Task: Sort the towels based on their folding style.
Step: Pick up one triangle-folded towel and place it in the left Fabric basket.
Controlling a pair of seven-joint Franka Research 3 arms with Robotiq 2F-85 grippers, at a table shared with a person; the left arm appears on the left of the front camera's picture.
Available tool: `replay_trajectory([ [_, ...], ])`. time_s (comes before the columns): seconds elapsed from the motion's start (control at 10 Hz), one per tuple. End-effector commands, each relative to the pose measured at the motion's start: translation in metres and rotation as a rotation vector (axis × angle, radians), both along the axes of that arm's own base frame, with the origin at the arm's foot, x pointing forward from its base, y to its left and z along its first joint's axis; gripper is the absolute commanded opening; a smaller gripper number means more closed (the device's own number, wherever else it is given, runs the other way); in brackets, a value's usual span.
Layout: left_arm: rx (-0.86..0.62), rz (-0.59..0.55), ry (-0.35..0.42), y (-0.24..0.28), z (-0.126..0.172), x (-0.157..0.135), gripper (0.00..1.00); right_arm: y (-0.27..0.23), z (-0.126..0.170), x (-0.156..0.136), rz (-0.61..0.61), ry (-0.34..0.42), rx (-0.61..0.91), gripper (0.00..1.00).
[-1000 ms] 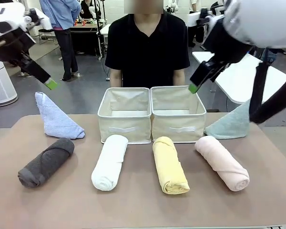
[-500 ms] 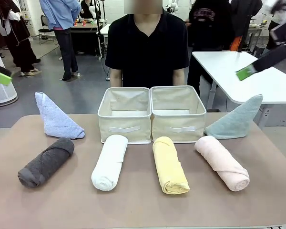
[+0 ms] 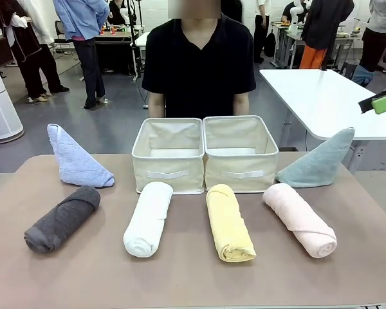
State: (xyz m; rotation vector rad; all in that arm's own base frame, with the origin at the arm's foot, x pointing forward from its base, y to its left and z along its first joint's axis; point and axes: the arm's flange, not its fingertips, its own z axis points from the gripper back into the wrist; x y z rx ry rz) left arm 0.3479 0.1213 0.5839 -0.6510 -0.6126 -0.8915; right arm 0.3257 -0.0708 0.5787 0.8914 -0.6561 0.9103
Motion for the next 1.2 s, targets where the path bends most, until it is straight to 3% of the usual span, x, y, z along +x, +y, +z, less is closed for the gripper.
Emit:
replay_trajectory([
  [0.0,-0.025,-0.076,-0.005,0.013,0.003,0.003,1.00,-0.016,-0.008,0.009,0.071,0.016,0.055,1.00],
  [0.2,-0.053,-0.112,-0.026,0.029,-0.007,0.000,1.00,-0.033,-0.012,0.006,0.092,0.008,0.081,1.00],
  [0.3,-0.055,-0.092,-0.029,0.034,-0.009,0.001,1.00,-0.036,-0.012,0.006,0.030,0.002,0.074,1.00],
  [0.6,-0.029,-0.088,0.000,0.017,-0.004,-0.004,1.00,-0.023,-0.015,0.001,0.071,0.019,0.064,1.00],
  [1.1,0.000,-0.072,-0.025,0.016,-0.003,-0.012,1.00,-0.032,-0.012,-0.010,-0.042,-0.003,0.035,1.00],
])
